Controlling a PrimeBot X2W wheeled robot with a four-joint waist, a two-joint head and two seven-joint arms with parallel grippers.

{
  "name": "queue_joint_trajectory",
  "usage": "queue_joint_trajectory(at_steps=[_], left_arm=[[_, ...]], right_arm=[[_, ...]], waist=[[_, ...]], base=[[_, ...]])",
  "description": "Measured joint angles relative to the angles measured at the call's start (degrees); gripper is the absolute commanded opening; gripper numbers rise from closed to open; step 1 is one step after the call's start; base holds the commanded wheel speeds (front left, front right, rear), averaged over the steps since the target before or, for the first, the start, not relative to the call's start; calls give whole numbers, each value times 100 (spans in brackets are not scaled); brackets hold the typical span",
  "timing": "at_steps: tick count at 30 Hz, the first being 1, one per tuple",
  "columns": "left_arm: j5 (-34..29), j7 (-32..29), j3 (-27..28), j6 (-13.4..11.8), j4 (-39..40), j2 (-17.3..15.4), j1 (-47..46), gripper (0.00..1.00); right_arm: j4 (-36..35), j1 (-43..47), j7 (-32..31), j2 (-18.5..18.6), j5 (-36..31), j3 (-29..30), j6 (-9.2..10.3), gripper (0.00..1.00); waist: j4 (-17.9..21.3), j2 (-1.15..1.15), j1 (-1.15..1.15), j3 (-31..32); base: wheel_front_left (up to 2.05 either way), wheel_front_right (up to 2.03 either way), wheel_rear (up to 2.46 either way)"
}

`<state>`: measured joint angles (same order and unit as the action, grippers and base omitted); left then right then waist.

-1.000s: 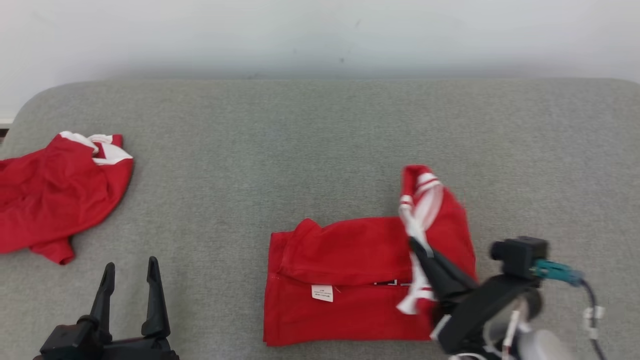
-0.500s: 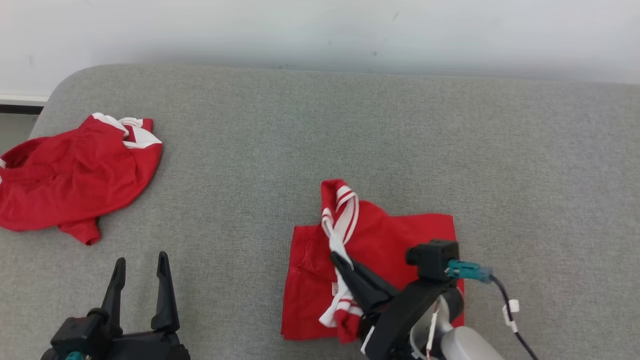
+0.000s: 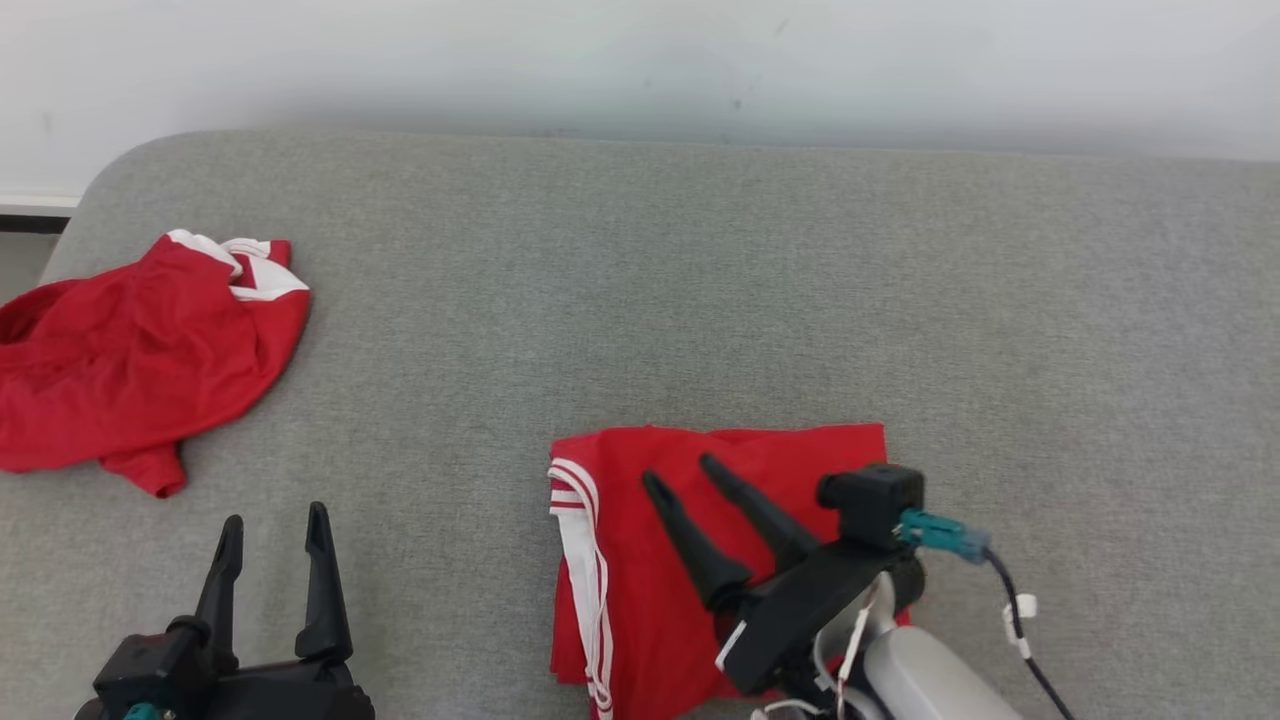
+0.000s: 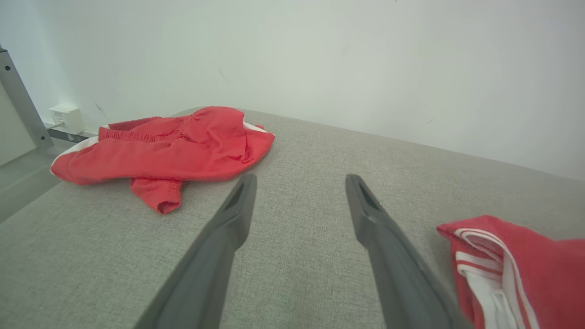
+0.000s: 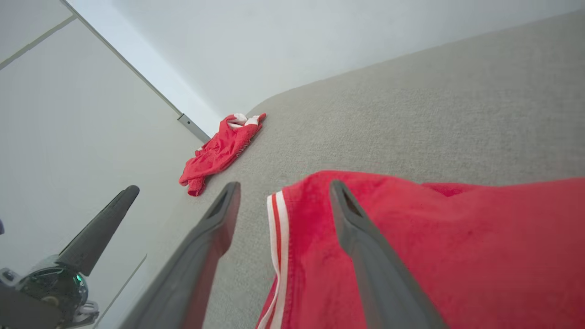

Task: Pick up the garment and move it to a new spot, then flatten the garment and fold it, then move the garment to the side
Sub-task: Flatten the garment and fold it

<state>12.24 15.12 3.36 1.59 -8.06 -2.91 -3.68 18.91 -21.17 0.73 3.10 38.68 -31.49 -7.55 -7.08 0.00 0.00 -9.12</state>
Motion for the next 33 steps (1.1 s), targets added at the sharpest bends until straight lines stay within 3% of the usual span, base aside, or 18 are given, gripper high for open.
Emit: queue_joint_trajectory(at_steps=[9,15,24,33], left_arm=[[-78,0,91,2,108,0,1,100],[-171,0,122,12,205,0,2,100],[-407,0,147,89,313,0,-41,100],[-579,0,32,129,339,3,92,100]], right_arm=[[-137,48,879,467,-738,861,0,100],[-355,370,1146,605,-1128,1443,0,100],[-868,1046,1352,541,-1755,2141,-1,100],[-1205,1661,1401,409,-2081,2447,0,100]], waist=[[270,0,0,57],[448,0,0,84],[702,0,0,137],[768,0,0,340]], base=[[0,0,0],[0,0,0],[0,0,0],[0,0,0]])
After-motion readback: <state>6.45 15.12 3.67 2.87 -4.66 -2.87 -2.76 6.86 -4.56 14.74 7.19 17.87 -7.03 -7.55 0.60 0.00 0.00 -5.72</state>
